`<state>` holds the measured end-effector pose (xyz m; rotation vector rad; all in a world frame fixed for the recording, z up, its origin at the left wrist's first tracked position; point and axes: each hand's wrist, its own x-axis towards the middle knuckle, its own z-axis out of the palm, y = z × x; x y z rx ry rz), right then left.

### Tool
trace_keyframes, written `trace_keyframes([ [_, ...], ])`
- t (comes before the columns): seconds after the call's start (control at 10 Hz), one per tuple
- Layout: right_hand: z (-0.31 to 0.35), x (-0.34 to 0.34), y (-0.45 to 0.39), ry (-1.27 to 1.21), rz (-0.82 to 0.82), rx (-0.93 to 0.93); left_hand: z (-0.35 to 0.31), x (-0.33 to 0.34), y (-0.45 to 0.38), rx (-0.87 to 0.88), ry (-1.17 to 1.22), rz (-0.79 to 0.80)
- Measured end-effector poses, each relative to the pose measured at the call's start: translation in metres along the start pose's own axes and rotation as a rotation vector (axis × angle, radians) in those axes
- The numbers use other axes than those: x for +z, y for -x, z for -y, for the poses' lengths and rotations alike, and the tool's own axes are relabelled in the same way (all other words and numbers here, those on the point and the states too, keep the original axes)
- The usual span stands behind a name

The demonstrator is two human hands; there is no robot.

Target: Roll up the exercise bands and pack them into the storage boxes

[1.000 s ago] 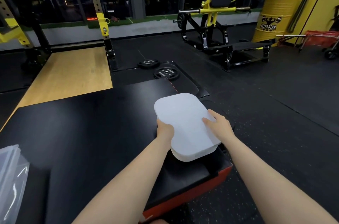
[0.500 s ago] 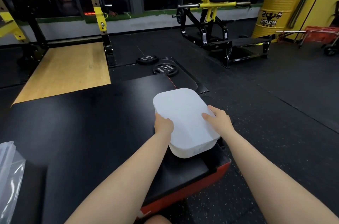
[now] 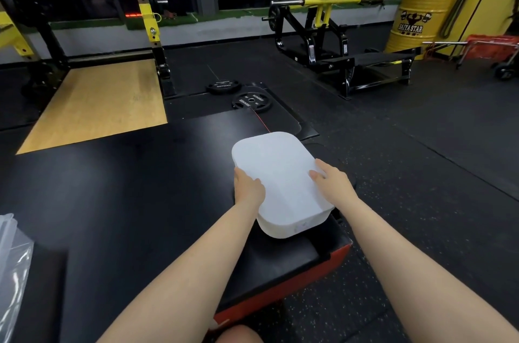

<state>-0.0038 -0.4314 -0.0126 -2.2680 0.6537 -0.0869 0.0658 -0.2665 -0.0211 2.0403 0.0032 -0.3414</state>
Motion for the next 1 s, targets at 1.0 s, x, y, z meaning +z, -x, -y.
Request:
trace_keyframes([
  [1.0,0.043,0.029,0.01,0.53,-0.007,-0.356,0.001,-0.064,0.015,0.554,-0.797,-0.013],
])
